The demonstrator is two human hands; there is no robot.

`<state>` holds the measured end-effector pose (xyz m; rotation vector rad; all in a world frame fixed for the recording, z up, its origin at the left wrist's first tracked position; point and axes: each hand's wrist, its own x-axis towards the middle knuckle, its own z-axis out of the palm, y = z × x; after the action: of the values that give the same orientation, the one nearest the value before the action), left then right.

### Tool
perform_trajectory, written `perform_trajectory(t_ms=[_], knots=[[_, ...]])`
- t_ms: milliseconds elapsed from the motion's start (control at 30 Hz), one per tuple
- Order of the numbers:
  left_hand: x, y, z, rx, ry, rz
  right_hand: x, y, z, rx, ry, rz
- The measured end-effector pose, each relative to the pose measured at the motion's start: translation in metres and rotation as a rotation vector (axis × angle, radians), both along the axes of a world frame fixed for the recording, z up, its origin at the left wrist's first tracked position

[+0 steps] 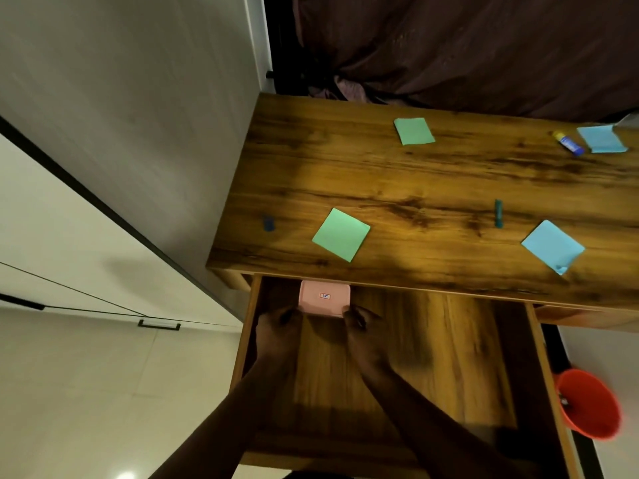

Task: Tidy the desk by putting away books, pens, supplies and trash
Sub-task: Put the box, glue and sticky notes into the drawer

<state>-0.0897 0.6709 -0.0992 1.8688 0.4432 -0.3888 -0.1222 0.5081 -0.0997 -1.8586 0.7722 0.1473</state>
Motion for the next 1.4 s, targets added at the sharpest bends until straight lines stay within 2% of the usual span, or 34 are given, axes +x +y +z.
perform_trajectory(t_ms=[267,333,467,633,733,833,967,1133,1333,1400], knots=[[0.008,0.011,0.050,0.066,-0.177,0.051,-0.010,-0.011,-0.001,-0.069,-0.049,-0.131],[0.028,0.012,0.065,0.154,-0.292,0.013,-0.017,-0.016,0.000,-0.060,-0.060,-0.148],[0.089,0.019,0.074,0.369,-0.443,-0.038,-0.030,-0.025,0.002,-0.171,-0.159,-0.103],[0.144,0.024,0.061,0.511,-0.360,-0.234,-0.042,-0.035,0.002,-0.210,-0.209,-0.077],[0.156,0.023,0.055,0.568,-0.250,-0.258,-0.045,-0.042,0.004,-0.197,-0.220,-0.084],[0.153,0.017,0.062,0.546,-0.189,-0.221,-0.045,-0.048,0.014,-0.174,-0.249,-0.120],[0.137,0.004,0.080,0.474,-0.355,-0.187,-0.040,-0.060,0.030,-0.198,-0.268,-0.114],[0.117,-0.039,0.096,0.495,-0.533,-0.244,-0.019,-0.100,0.058,-0.160,-0.373,-0.132],[0.087,-0.108,0.109,0.338,-0.580,-0.264,0.010,-0.177,0.088,-0.136,-0.394,-0.133],[0.077,-0.128,0.113,0.338,-0.616,-0.281,0.027,-0.209,0.094,-0.213,-0.336,-0.120]])
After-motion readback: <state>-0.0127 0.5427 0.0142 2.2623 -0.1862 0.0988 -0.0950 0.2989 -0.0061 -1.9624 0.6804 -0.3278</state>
